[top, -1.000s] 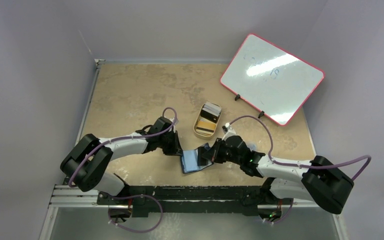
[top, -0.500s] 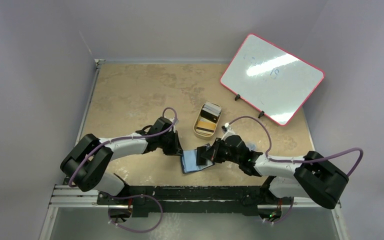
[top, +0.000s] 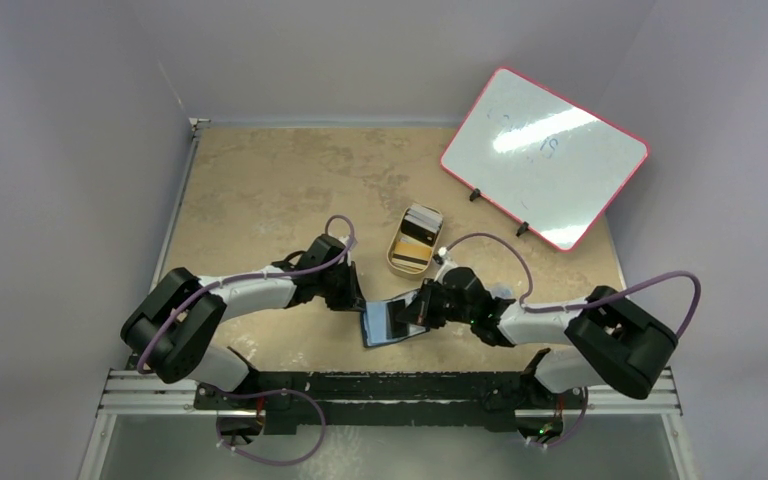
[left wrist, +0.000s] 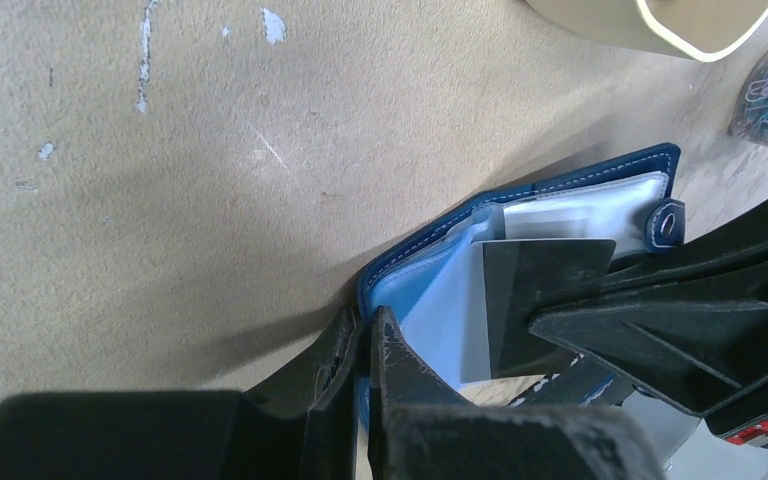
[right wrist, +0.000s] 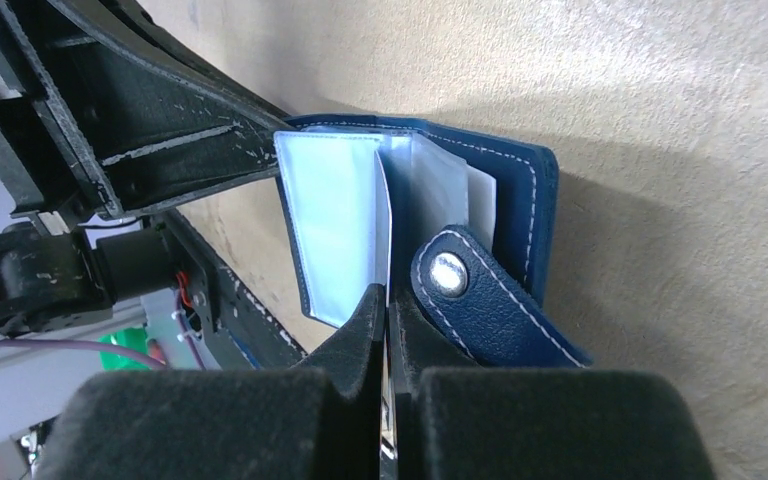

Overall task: Put the credit cards into the card holder
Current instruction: Insert the credit card into the card holder.

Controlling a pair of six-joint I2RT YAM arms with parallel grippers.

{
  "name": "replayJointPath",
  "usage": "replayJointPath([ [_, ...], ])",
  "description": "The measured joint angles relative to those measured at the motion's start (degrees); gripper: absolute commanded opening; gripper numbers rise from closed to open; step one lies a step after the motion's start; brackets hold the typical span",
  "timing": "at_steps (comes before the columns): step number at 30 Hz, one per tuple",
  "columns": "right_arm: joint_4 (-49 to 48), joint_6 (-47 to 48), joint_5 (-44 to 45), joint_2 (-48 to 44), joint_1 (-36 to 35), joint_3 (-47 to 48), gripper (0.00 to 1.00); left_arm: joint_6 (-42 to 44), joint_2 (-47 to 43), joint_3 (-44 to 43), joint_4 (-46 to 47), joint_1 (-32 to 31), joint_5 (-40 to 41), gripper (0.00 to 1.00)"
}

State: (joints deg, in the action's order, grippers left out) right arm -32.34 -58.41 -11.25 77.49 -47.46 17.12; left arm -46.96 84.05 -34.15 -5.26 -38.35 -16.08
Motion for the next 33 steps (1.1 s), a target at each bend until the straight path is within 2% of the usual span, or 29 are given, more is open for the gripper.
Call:
replayJointPath([
  [9, -1.2, 2.6, -4.5, 6.2, 0.3, 3.5, 0.08, -0.4, 0.0, 0.0, -0.1, 0.0, 0.5, 0.0],
  [13, 1.2, 4.3, -5.2, 7.9, 0.3, 6.1, 0.23, -0.5, 0.0, 0.0, -0.2, 0.0, 0.7, 0.0],
  [18, 9.6, 5.9, -3.3, 6.5, 0.3, 9.7, 0.43, -0.5, 0.0, 0.0, -0.2, 0.0, 0.9, 0.0],
  [25, 19.8, 7.9, 1.3, 3.6, 0.2, 13.5, 0.48, -0.6, -0.1, 0.0, -0.2, -0.1, 0.9, 0.0],
  [33, 22.9, 8.8, 4.1, 3.9, 0.2, 15.0, 0.49, -0.7, -0.3, 0.0, -0.2, -0.1, 0.9, 0.0],
])
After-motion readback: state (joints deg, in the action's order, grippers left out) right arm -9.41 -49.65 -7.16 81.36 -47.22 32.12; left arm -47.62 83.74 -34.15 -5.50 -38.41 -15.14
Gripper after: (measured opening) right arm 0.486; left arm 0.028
